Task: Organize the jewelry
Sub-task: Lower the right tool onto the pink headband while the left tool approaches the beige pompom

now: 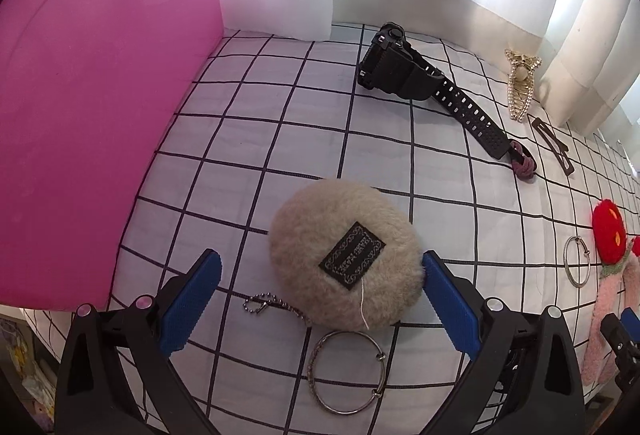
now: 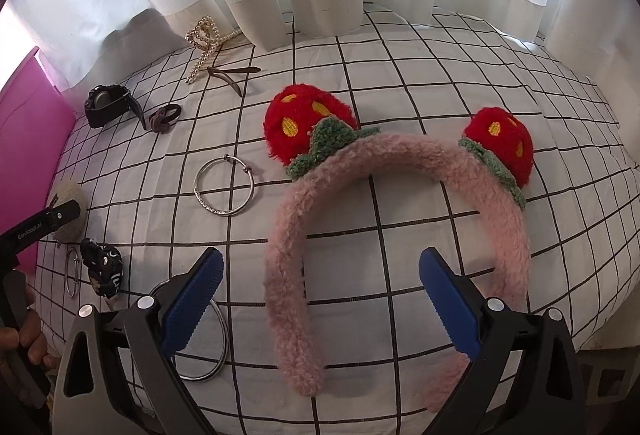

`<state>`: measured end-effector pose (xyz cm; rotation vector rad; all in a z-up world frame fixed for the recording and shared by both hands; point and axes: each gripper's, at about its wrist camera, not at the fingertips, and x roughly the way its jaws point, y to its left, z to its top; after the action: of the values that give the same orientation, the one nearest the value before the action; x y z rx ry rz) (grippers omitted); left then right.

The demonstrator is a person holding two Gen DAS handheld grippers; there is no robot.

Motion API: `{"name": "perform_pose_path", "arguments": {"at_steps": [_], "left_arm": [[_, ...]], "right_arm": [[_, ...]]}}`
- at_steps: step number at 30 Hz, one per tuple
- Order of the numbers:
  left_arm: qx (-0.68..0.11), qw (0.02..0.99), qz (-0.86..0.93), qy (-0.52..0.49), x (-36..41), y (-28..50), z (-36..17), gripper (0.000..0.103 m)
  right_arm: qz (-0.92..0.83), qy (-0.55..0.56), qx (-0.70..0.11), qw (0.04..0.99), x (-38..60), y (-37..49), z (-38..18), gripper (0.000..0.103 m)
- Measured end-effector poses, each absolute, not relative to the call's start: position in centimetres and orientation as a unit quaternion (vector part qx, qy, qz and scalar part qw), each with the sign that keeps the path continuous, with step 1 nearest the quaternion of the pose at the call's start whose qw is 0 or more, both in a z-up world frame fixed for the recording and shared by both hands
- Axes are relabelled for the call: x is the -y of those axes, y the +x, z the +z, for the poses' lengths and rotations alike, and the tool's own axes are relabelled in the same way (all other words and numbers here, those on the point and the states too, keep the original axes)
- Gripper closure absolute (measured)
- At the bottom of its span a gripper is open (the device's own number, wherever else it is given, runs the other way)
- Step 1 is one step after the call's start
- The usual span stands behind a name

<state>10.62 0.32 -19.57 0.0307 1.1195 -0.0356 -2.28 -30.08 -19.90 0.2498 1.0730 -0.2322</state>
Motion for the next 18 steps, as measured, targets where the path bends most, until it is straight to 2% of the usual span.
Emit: {"name": "perform_pose_path", "arguments": {"at_steps": [18], "left_arm": [[-0.537, 0.843, -0.024, 0.018, 0.6, 12.3, -21.4, 0.005]], "right_arm": [[-0.134, 0.102, -0.512, 0.842, 30.1, -0.6, -21.5, 0.009]]}}
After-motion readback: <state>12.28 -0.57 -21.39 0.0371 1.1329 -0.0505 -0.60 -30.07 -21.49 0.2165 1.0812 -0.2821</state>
